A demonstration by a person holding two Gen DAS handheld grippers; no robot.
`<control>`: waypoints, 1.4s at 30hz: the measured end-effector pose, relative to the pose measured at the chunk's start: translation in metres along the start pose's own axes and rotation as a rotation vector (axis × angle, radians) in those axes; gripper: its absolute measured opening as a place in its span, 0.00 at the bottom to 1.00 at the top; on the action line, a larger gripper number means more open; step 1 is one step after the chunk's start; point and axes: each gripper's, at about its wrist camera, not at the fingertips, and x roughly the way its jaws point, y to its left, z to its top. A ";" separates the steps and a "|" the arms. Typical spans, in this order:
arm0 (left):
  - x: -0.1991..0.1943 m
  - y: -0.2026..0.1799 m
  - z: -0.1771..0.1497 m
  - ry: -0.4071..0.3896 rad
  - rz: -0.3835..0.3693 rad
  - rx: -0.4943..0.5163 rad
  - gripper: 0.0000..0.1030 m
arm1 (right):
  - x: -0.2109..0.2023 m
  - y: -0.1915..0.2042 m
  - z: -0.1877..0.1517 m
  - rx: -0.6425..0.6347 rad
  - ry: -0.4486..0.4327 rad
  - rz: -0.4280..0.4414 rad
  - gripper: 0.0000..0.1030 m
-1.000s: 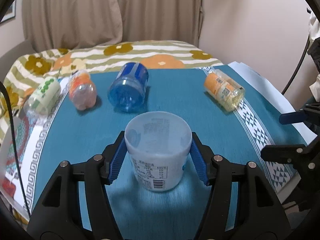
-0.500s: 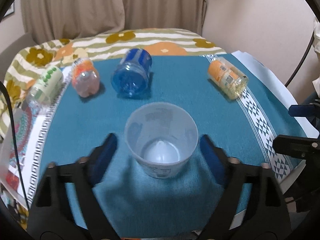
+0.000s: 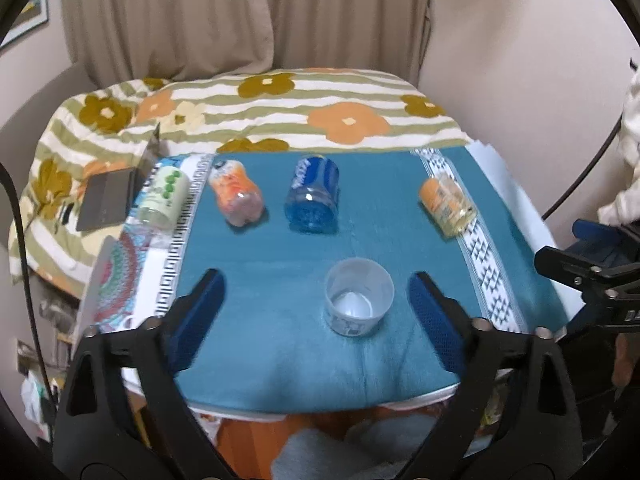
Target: Flip cup upright
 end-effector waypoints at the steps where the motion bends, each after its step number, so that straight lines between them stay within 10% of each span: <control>1: -0.006 0.003 0.003 -0.004 0.002 -0.005 1.00 | -0.005 0.002 0.002 0.007 -0.003 -0.016 1.00; 19: -0.035 0.038 0.004 0.060 0.033 0.012 1.00 | -0.040 0.028 -0.006 0.121 -0.017 -0.198 1.00; 42: -0.035 0.045 0.003 0.063 0.031 0.015 1.00 | -0.043 0.034 -0.011 0.137 -0.019 -0.210 1.00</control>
